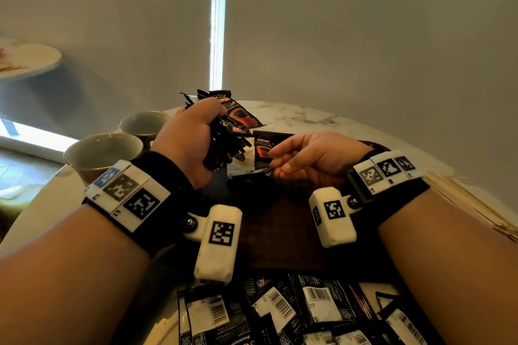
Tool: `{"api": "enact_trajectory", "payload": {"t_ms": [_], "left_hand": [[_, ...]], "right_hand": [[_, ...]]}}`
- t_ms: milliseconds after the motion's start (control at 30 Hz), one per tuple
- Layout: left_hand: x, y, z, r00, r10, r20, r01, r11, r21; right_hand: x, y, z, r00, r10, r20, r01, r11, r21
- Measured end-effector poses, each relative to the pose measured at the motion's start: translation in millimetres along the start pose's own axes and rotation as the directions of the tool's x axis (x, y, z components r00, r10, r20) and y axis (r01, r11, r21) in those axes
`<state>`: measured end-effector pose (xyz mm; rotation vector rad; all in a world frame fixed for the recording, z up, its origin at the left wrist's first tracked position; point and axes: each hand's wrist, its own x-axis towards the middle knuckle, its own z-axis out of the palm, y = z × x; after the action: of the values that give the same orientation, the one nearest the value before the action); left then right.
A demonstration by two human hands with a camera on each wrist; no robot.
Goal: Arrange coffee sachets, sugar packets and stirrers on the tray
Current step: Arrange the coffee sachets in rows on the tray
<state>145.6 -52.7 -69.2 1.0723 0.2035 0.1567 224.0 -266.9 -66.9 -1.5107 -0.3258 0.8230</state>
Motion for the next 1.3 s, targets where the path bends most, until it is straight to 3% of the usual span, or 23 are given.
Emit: {"api": "enact_trajectory", "payload": {"t_ms": [367,533,667,767,833,933,1000,1167,1300], "left_hand": [[-1,1,-2,1.000,0.011,0.003,-0.011,0.999,0.035],[-1,1,-2,1.000,0.009,0.018,-0.009,1.000,0.010],[-2,1,0,1.000,0.015,0.012,-0.015,1.000,0.022],[-2,0,1,1.000,0.017,0.021,-0.017,1.000,0.011],[-2,0,1,1.000,0.022,0.015,-0.022,1.000,-0.002],[-4,1,2,0.999,0.036,0.002,-0.036,0.999,-0.006],[-6,1,4,0.999,0.035,0.004,-0.035,0.999,-0.008],[-8,2,4,1.000,0.021,0.006,-0.021,1.000,-0.002],[-9,2,4,1.000,0.018,0.008,-0.018,1.000,-0.009]], "right_hand": [[-2,-2,2,0.988,-0.003,-0.155,-0.044,0.954,-0.296],[1,2,-6,0.965,-0.063,-0.255,-0.022,0.948,-0.317],[10,7,-16,0.938,-0.138,-0.317,0.066,0.972,-0.227],[19,13,-26,0.893,-0.169,-0.417,0.140,0.985,-0.100],[23,17,-32,0.830,-0.182,-0.528,0.189,0.981,-0.042],[28,20,-43,0.715,-0.171,-0.677,0.131,0.985,-0.110],[29,22,-48,0.686,-0.157,-0.710,0.055,0.985,-0.165],[30,21,-47,0.737,-0.068,-0.672,-0.074,0.981,-0.181],[32,22,-45,0.741,-0.032,-0.671,-0.026,0.997,-0.077]]}}
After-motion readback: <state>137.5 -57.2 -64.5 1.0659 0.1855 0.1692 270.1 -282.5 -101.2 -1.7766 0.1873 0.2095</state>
